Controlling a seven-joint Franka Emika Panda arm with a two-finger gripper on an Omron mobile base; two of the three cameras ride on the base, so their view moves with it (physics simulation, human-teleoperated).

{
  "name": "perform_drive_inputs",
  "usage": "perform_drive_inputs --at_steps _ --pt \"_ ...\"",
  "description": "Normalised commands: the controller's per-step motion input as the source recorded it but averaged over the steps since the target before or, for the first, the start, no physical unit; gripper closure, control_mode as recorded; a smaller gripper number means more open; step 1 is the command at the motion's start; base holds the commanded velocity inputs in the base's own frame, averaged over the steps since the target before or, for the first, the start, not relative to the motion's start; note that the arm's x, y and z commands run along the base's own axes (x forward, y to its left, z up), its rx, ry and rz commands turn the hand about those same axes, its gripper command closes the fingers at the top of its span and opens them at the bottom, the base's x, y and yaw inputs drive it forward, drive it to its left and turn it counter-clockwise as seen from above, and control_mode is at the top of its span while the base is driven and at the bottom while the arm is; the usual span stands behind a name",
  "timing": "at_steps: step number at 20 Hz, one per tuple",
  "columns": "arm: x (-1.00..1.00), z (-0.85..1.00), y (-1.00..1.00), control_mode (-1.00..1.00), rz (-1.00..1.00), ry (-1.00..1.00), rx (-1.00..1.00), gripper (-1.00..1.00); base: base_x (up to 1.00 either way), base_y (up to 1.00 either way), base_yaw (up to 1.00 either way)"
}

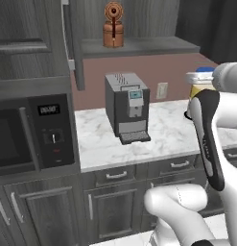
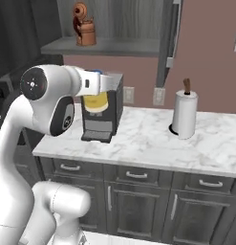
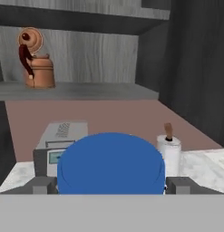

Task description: The dining table condiment station is running low on mayonnaise. Refill the condiment station by opening the cabinet and taking the mayonnaise from the cabinet and placing it on the dining table.

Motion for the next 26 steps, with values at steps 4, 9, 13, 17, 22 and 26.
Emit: perform_drive_inputs --at_steps 4,9,13,17,22,26 --pt "0.0 0.0 0.0 1.0 0.0 0.0 0.0 1.0 -0.72 -0.16 -0.34" --pt "0.0 0.0 0.0 1.0 0.0 0.0 0.0 1.0 -0.56 -0.23 -0.62" --pt "0.0 0.0 0.0 1.0 0.0 0.0 0.0 1.0 -0.26 -0.11 -0.78" --pt "0.0 0.0 0.0 1.0 0.0 0.0 0.0 1.0 -0.08 -0.03 -0.84" --pt "0.0 0.0 0.0 1.0 0.0 0.0 0.0 1.0 -0.01 -0.07 -0.84" --pt "0.0 0.0 0.0 1.0 0.0 0.0 0.0 1.0 0.0 -0.13 -0.82"
